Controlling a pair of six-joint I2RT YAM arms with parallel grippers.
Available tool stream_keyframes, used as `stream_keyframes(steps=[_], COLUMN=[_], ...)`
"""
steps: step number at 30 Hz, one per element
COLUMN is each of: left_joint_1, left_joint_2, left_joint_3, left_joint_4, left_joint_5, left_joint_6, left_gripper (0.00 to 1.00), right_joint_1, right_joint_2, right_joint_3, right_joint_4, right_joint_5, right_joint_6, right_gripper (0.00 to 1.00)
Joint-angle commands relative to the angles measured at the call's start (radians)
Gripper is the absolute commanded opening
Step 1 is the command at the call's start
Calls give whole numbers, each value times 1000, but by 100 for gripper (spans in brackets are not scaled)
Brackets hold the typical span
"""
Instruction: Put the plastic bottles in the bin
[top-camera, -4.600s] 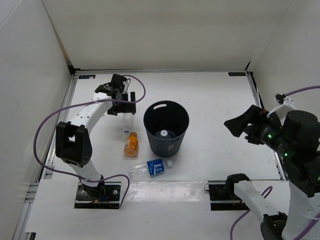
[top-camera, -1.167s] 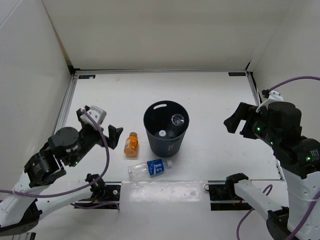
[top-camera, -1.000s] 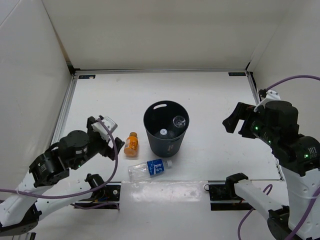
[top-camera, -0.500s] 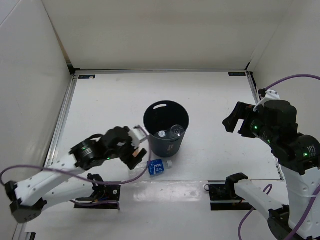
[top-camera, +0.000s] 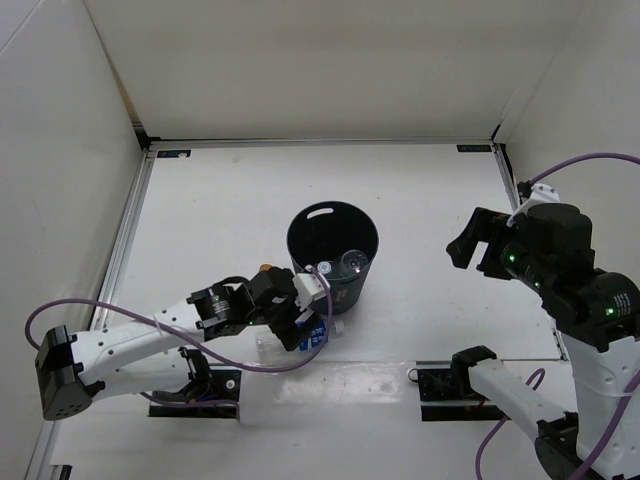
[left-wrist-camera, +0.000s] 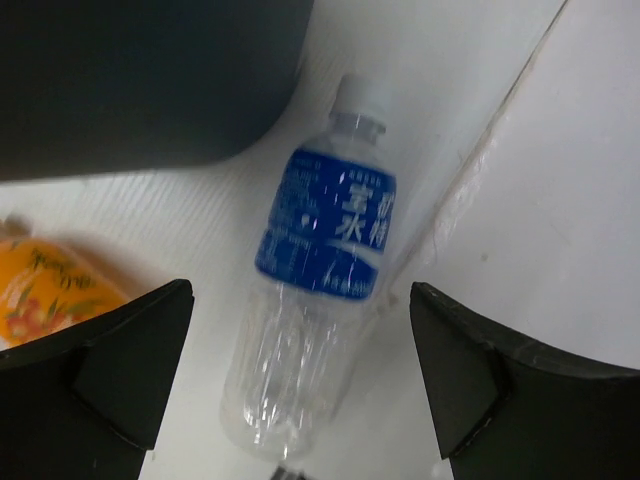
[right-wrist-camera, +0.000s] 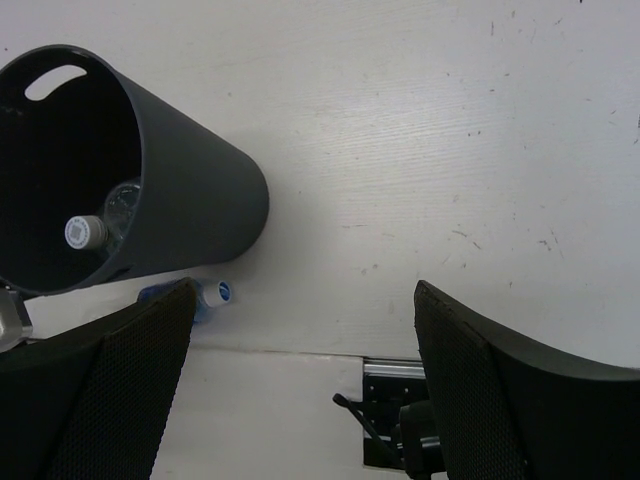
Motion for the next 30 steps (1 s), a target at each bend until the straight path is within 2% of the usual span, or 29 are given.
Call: stream_keyframes(steps=[1, 7, 11, 15, 21, 30], left_joint_1=[-21, -119, -147, -148, -148, -150], left_joint_2=[6, -11, -16, -11, 27, 170], left_joint_3=[-48, -139, -192, -248, -300, -306], left_joint_4=[101, 167, 224, 282, 331, 371], left_joint_5=[6, -116, -172, -199, -201, -181], left_joint_6=[-32, -119, -155, -219, -239, -276], left_gripper=[100, 100, 100, 100, 100, 87], right_joint_1=[-9, -16, -7, -7, -13, -32], right_joint_2=[-9, -4, -1, 2, 2, -6], right_joint_3=[-14, -9, -11, -3, 12, 20], right_joint_4=[-5, -26, -34, -43, -60, -77], right_joint_5=[-10, -39, -47, -56, -55, -55], right_joint_6=[4, 9, 9, 9, 10, 9], right_gripper=[90, 90, 90, 90, 90, 90])
